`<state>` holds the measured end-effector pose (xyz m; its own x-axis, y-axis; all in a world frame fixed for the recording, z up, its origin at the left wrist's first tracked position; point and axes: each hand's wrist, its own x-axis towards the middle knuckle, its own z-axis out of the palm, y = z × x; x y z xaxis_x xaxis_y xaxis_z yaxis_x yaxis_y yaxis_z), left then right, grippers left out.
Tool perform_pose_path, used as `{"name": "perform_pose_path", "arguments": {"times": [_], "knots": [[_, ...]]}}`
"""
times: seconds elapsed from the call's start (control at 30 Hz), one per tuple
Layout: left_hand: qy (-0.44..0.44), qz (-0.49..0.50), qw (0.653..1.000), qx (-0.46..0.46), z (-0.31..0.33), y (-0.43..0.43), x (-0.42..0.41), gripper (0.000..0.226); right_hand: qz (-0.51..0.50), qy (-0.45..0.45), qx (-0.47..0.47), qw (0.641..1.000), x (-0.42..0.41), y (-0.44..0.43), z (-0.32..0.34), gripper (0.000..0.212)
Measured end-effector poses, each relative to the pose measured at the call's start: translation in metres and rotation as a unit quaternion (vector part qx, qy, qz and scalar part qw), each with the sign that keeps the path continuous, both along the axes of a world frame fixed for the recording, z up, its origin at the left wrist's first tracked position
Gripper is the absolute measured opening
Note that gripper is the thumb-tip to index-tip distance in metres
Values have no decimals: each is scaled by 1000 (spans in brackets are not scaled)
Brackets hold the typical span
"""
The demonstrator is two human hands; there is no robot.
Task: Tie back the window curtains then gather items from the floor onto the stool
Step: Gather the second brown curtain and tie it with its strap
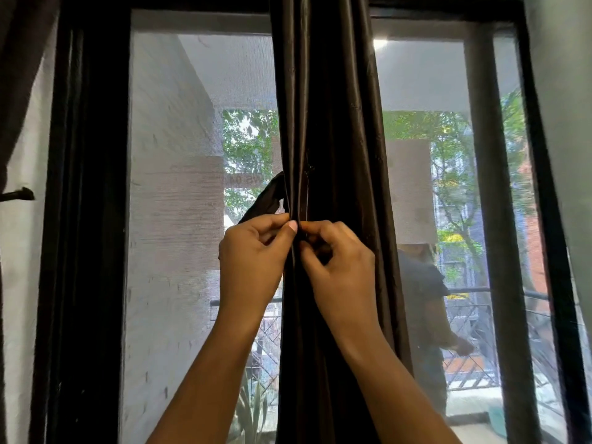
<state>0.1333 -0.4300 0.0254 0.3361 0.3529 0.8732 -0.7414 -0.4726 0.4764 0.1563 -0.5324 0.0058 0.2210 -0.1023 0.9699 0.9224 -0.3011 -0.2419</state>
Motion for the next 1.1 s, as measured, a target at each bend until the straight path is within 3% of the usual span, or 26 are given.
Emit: {"name": "perform_pose_path", "arguments": {"times": [0.2, 0.37, 0.5, 0.6, 0.7, 0.77, 0.83, 0.93, 1.1], "knots": [[-10, 21, 999, 28, -3, -2, 1, 22, -88, -48, -31, 995, 6, 3, -6, 31], [28, -1, 998, 63, 3, 2, -1, 9, -42, -47, -102, 993, 16, -7, -6, 39], [51, 96, 992, 63, 12, 3, 11, 13, -63, -46, -176, 981, 17, -18, -5, 33], [58, 155, 982, 91, 15, -1, 18, 16, -181, -104, -42, 977, 13, -28, -3, 23], [37, 169, 979, 105, 12, -2, 19, 22, -270, -65, 31, 960, 20, -36, 1, 45], [30, 173, 978, 109, 11, -2, 18, 22, -240, -4, 1, 971, 34, -40, 5, 54], [28, 171, 978, 113, 10, -2, 18, 18, -176, 21, -26, 984, 46, -41, 5, 41], [26, 159, 981, 109, 8, -3, 20, 17, -178, -15, -15, 984, 47, -39, 2, 22], [-4, 90, 995, 29, 3, -2, 26, 20, -184, -91, 19, 978, 38, -22, -8, 28]]}}
